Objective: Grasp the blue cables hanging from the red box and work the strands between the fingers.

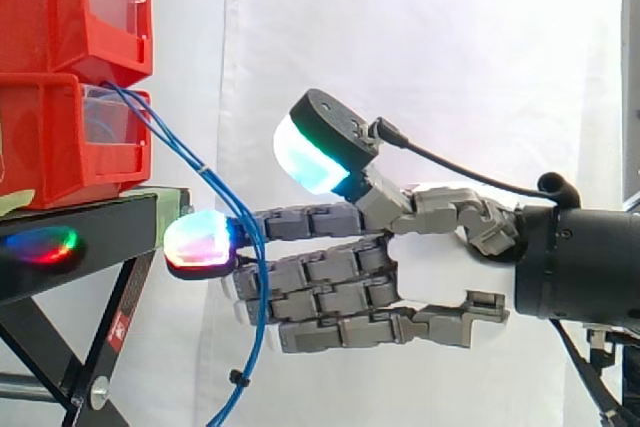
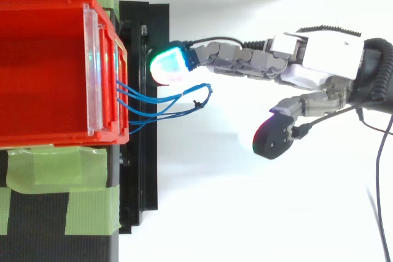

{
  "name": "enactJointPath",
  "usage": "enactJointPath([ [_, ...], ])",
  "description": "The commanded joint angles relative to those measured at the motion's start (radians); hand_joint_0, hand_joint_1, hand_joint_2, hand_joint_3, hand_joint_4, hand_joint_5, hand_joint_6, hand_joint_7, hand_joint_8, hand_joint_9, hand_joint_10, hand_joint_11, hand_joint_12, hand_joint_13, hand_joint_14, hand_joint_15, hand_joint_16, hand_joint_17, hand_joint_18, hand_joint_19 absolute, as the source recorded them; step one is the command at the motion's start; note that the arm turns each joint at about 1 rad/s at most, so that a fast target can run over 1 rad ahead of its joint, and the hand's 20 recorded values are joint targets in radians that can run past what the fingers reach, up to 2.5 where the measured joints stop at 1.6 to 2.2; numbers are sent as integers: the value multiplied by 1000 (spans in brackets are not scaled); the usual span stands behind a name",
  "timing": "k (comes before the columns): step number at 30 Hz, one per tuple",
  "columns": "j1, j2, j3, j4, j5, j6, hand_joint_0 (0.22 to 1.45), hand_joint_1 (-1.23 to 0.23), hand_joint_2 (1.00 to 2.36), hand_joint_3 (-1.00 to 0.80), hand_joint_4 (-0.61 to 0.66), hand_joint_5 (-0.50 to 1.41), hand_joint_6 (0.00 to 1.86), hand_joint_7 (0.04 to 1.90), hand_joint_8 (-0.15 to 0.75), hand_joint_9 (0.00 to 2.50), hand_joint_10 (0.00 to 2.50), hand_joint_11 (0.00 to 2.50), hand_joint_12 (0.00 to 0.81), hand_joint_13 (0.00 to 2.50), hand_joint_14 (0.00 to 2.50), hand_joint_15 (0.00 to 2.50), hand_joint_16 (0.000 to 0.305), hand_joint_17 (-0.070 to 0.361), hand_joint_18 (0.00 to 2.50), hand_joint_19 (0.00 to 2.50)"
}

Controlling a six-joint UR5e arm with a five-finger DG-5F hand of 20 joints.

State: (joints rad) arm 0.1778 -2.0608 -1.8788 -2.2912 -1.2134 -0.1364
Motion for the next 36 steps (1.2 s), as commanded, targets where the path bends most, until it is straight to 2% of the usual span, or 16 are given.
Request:
enactJointPath([
  [1,6,-1,17,-5,3,-2,649,-568,1000,-1000,165,-425,3,607,292,147,0,0,307,91,0,51,39,89,0,0],
  [6,17,-2,35,-11,5,-19,649,-599,1000,-1000,185,-369,3,582,319,282,1,0,325,210,2,25,42,94,8,0],
  [13,43,-2,35,-11,3,3,655,-598,1000,-1000,190,-341,3,581,344,428,2,0,342,327,0,78,43,96,127,0],
  [20,57,-1,35,-13,3,23,661,-596,1000,-1000,201,-298,3,584,361,544,2,80,364,494,5,172,47,107,303,0],
  [25,58,-2,35,-13,2,41,663,-595,1000,-1000,205,-275,3,593,366,592,3,142,390,648,10,299,52,117,473,101],
  [36,58,-1,35,-13,-2,46,672,-594,1000,-1000,217,-227,4,608,383,709,10,293,412,858,16,516,52,117,611,206],
])
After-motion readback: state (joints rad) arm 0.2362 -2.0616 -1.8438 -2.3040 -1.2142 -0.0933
